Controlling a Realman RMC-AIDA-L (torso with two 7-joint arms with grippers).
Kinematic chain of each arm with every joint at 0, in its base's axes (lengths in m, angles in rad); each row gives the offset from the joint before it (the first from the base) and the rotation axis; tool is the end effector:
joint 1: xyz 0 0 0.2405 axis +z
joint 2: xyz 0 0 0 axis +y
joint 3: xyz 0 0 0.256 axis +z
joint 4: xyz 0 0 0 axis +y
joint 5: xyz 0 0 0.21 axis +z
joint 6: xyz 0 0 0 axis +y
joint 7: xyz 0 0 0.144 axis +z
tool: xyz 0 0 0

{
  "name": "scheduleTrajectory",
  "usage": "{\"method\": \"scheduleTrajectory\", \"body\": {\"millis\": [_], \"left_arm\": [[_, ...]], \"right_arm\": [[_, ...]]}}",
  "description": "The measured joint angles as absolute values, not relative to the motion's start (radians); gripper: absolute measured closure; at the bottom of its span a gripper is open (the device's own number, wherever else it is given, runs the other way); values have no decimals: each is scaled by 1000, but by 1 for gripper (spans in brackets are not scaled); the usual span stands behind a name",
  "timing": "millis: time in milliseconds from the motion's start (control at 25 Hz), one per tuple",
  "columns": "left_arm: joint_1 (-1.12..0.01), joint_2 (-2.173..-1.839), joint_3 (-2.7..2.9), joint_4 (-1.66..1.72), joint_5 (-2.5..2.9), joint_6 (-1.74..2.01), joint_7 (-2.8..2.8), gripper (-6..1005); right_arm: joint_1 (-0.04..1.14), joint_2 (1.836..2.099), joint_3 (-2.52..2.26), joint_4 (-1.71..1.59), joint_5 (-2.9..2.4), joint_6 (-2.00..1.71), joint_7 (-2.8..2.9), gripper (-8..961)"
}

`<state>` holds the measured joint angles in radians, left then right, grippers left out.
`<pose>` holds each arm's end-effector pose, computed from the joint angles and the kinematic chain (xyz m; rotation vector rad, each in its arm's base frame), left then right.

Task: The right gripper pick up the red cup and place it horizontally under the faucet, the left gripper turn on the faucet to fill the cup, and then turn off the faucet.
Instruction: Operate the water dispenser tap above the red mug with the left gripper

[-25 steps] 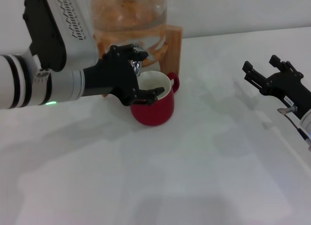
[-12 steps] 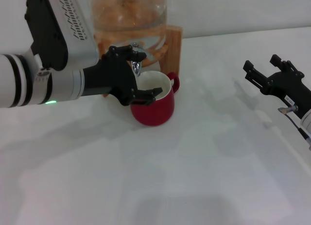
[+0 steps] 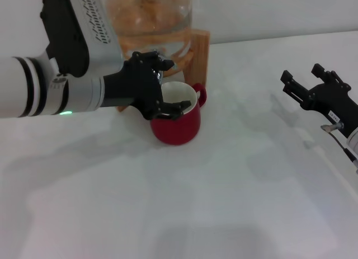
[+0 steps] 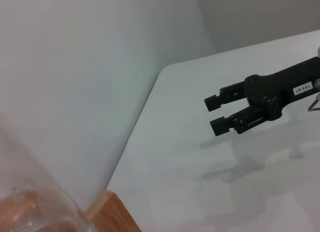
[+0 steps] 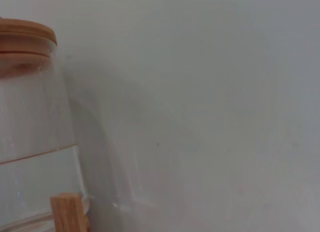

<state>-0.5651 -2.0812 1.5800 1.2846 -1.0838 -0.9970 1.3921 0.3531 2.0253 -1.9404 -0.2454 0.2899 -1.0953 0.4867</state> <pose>-0.1046 0.3735 -0.0462 -2.7176 0.1876 -0.1503 0.3381 0.3236 -0.0060 -1.6992 0.7209 0.8321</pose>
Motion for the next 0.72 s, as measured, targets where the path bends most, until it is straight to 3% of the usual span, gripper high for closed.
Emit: {"method": "scheduleTrajectory", "body": {"millis": [720], "left_arm": [[-607, -2082, 1571, 1243, -1083, -990, 1405, 151]], "right_arm": [[353, 2026, -1939, -245, 290, -1098, 486, 95]]}}
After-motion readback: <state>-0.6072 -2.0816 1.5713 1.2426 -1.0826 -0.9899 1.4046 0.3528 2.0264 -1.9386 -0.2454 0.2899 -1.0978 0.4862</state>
